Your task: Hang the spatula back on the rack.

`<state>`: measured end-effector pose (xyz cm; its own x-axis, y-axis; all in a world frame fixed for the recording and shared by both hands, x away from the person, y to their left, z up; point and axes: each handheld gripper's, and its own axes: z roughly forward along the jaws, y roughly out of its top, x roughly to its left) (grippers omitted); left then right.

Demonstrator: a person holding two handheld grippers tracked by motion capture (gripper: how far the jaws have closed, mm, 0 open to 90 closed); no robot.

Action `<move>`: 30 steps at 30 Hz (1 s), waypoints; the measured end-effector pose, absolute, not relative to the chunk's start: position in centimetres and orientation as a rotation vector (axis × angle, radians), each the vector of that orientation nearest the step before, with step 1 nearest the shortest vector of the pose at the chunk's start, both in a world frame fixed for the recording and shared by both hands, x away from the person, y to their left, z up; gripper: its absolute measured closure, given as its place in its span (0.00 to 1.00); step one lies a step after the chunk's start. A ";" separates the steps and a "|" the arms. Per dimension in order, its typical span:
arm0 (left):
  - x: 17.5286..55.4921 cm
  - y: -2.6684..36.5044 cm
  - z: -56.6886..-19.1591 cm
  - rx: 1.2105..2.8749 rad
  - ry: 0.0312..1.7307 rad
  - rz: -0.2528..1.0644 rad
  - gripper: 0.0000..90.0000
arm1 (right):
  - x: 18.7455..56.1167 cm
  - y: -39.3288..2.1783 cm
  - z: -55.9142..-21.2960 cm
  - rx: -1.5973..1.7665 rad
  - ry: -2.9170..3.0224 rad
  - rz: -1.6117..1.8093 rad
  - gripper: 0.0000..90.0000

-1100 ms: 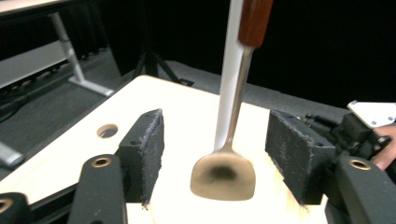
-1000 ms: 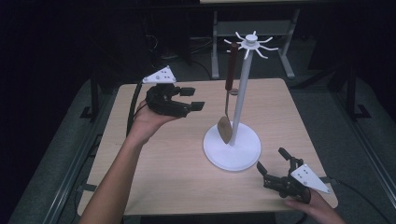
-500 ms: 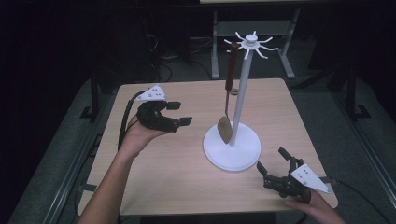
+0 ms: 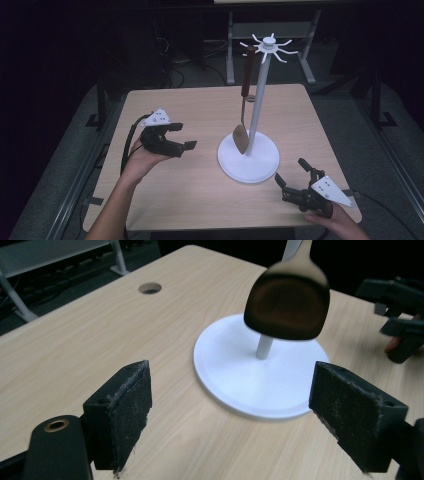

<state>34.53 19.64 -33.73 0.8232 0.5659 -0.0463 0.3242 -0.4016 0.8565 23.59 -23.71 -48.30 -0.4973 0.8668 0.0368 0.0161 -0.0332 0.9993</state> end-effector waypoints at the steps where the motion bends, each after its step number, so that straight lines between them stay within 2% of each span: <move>1: 34.4 19.8 -34.0 2.024 0.664 0.310 0.18 | 23.6 -23.7 -48.3 0.949 1.571 1.609 0.06; 30: 30.8 25.1 -42.1 2.033 0.853 0.332 0.15 | 23.6 -23.7 -48.3 0.953 1.566 1.605 0.06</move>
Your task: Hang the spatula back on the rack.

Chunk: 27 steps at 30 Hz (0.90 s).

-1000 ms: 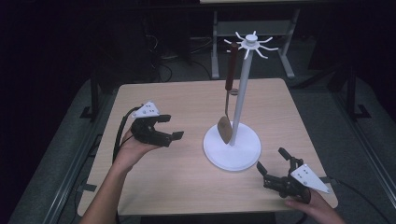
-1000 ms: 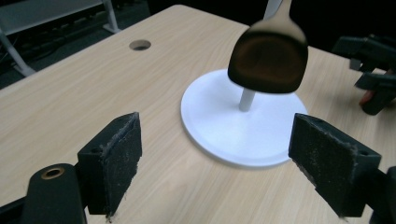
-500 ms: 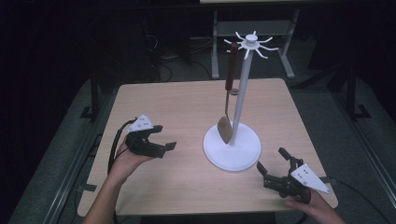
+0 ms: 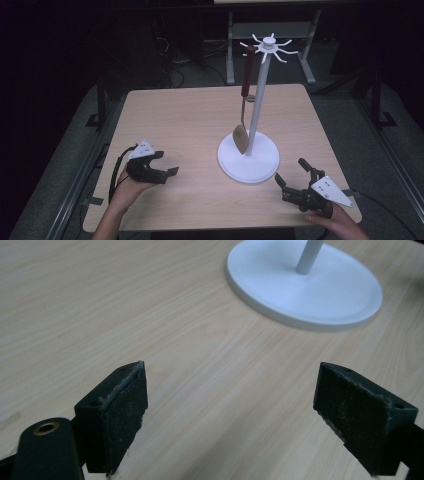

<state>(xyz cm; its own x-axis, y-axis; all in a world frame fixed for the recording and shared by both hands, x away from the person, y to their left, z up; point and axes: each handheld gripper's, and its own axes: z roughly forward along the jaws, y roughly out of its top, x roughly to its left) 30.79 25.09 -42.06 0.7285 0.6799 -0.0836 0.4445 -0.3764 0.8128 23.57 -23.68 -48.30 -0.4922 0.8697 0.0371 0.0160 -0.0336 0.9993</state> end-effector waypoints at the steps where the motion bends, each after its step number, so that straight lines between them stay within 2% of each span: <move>1: 30.7 25.2 -42.3 2.035 0.857 0.331 0.15 | 23.6 -23.7 -48.3 0.953 1.566 1.605 0.06; 15: 28.7 27.3 -45.3 2.087 0.920 0.369 0.15 | 23.6 -23.7 -48.3 0.955 1.566 1.605 0.06; 27: 28.7 27.8 -45.7 2.132 0.902 0.381 0.15 | 23.6 -23.7 -48.3 0.955 1.564 1.606 0.06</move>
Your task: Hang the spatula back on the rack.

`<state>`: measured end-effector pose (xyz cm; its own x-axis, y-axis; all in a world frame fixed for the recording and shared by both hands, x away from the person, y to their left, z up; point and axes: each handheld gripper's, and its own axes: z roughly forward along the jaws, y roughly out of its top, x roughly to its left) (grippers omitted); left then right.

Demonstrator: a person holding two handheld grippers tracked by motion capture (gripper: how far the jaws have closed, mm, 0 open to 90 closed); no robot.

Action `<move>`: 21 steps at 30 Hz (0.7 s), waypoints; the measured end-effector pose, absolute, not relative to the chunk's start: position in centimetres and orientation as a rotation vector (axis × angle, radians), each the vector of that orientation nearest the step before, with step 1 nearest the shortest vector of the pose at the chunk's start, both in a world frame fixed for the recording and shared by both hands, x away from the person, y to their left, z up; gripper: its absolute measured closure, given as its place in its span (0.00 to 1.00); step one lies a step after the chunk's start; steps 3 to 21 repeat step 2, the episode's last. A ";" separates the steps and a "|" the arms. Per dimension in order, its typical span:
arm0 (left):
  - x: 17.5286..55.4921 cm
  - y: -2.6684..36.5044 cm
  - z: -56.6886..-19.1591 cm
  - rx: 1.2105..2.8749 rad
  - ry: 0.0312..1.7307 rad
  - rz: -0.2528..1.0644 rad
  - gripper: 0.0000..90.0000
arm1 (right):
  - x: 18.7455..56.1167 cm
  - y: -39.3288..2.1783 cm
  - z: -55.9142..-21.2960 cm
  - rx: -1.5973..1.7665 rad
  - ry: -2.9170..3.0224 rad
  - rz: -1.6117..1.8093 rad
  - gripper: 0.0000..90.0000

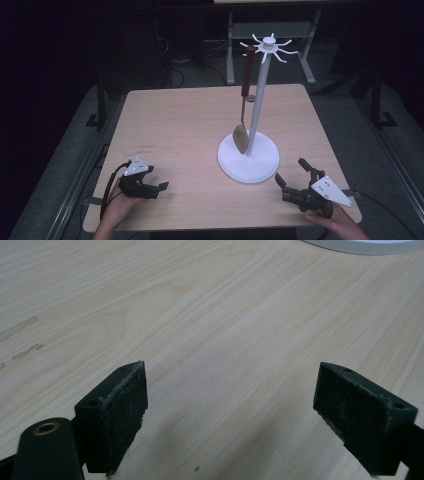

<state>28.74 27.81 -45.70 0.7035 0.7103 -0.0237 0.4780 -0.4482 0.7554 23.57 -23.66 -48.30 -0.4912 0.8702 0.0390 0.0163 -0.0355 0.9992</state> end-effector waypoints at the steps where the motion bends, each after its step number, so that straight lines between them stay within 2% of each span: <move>1: 28.7 27.8 -45.7 2.128 0.907 0.382 0.15 | 23.6 -23.7 -48.3 0.956 1.565 1.606 0.06; 21: 28.8 27.8 -45.8 2.125 0.914 0.380 0.15 | 23.6 -23.7 -48.3 0.956 1.564 1.605 0.06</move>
